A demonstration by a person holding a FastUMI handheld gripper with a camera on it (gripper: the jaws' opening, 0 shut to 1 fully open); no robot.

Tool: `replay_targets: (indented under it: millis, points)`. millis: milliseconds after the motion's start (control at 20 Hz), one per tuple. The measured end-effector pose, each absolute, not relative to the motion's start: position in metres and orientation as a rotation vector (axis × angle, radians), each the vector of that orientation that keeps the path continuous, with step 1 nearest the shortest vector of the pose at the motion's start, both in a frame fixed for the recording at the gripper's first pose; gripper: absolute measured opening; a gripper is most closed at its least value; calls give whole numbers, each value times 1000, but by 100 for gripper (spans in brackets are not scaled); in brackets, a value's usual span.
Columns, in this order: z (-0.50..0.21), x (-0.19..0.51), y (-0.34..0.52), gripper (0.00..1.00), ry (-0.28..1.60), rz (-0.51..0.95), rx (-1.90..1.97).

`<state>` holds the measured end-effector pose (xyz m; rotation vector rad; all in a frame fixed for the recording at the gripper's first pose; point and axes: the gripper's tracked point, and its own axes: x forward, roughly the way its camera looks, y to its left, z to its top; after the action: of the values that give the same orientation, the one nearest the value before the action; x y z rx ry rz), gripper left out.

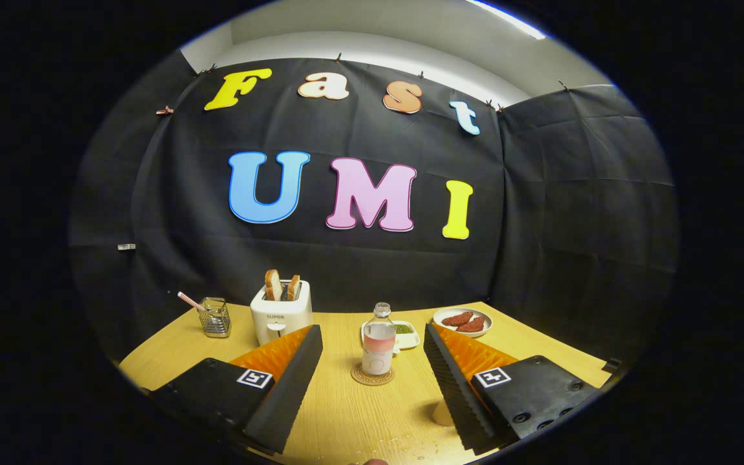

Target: Take the bottle from table, then pour the juice into the cup, finally place the bottle on the coaster

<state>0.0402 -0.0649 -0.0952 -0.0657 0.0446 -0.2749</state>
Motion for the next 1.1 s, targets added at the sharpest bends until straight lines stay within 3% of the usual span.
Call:
replay_targets:
  millis: [300,1100]
  points:
    - [-60,27,-66,97,15,-214,-3]
    - [-52,20,-63,97,37,-206,-1]
